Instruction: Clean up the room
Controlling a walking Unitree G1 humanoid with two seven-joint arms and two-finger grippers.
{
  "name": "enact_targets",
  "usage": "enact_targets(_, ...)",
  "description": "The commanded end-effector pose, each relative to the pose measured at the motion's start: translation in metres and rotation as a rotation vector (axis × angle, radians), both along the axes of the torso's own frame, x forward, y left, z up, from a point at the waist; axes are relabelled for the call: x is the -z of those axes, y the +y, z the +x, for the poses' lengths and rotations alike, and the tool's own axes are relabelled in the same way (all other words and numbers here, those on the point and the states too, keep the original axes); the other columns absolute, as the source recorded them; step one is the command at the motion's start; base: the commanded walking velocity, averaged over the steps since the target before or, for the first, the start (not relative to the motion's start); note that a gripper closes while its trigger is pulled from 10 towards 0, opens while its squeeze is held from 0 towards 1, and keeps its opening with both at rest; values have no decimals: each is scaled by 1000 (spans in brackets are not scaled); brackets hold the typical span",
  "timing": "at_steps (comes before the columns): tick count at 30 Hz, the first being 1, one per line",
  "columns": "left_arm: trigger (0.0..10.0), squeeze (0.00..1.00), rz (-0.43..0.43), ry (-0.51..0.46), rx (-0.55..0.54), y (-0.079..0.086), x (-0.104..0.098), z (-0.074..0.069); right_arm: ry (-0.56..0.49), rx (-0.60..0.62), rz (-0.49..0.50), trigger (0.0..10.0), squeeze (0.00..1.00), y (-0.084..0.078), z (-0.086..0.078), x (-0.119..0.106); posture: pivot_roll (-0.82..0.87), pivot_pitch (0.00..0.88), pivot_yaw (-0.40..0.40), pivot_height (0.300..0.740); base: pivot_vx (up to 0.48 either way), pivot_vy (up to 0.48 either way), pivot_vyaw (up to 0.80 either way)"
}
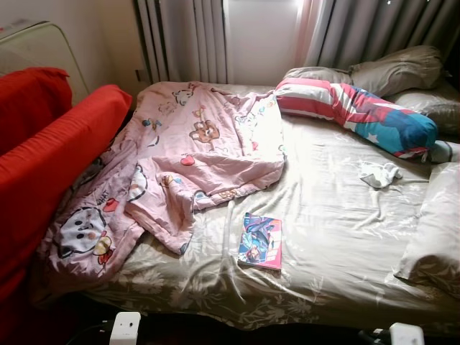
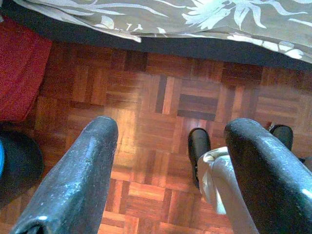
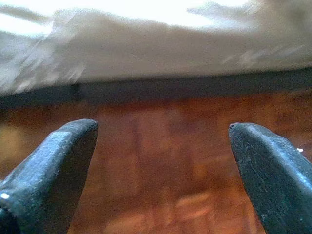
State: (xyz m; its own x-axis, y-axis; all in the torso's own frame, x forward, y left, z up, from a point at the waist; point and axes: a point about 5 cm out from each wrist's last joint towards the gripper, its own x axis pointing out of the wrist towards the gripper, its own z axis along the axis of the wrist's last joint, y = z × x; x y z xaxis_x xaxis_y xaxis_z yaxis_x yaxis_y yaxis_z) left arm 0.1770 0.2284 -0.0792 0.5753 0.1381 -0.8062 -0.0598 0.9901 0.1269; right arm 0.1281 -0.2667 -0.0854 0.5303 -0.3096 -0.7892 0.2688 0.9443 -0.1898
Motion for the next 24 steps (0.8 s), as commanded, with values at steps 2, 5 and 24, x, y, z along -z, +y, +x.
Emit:
enact_targets(2, 10000, 0, 12, 19, 11, 2, 1, -3, 83, 16, 67, 10000, 0, 17, -18, 12, 5, 0, -9, 740, 0, 0, 0)
enact_targets(5, 10000, 0, 9, 16, 10, 1, 1, -3, 97, -20, 126, 10000, 0, 38, -17, 17, 17, 0, -8, 740, 0, 0, 0)
enact_targets(24, 10000, 0, 6, 14, -13, 1, 1, -2, 24, -156, 148, 10000, 0, 55, 22, 8, 31, 2, -26, 740, 0, 0, 0)
